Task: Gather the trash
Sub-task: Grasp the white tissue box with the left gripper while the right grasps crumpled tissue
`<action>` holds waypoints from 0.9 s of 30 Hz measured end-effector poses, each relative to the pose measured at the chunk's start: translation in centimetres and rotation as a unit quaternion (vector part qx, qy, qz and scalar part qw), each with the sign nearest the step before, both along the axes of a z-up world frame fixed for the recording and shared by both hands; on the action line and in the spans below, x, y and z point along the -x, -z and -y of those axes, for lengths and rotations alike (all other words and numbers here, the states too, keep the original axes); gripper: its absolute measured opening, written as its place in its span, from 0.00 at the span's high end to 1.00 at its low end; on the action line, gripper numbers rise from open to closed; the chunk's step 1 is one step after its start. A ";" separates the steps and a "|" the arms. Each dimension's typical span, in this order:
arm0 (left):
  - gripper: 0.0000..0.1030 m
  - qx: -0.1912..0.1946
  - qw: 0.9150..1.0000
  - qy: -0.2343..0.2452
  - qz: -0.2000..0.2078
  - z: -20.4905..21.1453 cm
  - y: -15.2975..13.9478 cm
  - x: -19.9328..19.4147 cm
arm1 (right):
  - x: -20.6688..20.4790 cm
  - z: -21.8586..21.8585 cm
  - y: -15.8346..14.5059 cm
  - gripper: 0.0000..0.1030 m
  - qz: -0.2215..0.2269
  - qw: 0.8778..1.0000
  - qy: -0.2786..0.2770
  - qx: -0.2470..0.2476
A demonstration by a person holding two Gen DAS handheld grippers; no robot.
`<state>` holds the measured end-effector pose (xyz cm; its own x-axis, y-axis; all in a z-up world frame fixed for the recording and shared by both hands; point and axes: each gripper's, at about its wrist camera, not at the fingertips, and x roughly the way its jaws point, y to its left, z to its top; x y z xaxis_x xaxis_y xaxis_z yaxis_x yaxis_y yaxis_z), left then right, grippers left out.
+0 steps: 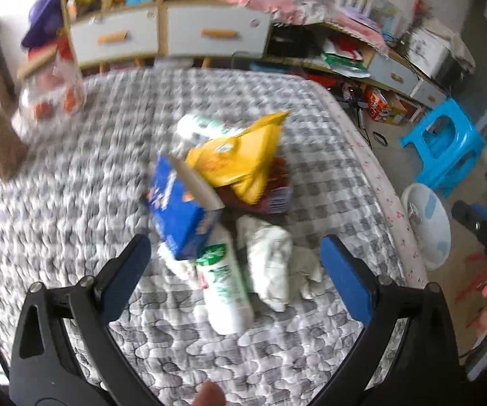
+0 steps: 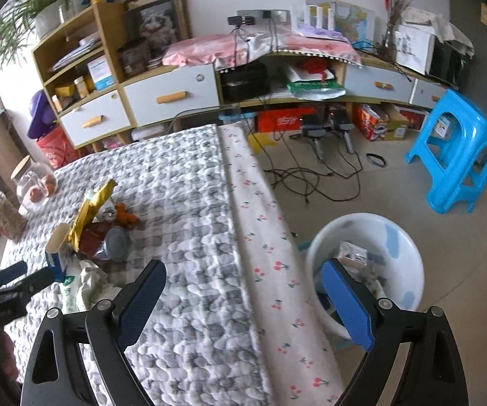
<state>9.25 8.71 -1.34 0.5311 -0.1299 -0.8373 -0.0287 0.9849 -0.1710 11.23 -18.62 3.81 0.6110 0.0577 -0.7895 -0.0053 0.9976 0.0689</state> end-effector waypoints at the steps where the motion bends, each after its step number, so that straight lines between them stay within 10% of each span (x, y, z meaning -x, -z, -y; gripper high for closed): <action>1: 0.03 0.010 1.000 -0.005 -0.006 -0.6 0.3 -0.2 | -0.2 -0.4 0.1 0.08 -0.001 1.000 -0.003 0.000; 13: 0.29 0.093 0.994 -0.038 -0.040 -4.7 3.5 -3.3 | -2.3 -4.7 1.4 0.08 -0.016 0.999 -0.032 0.004; 27: 0.73 0.026 1.000 -0.016 0.005 -4.5 1.3 -2.7 | -2.6 -10.8 5.0 0.08 -0.088 0.989 -0.113 -0.027</action>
<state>11.98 13.19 -2.68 0.5435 -0.1570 -0.8246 -0.0574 0.9731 -0.2231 13.81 -7.77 -1.19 0.4311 0.2213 -0.8748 -0.2107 0.9673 0.1409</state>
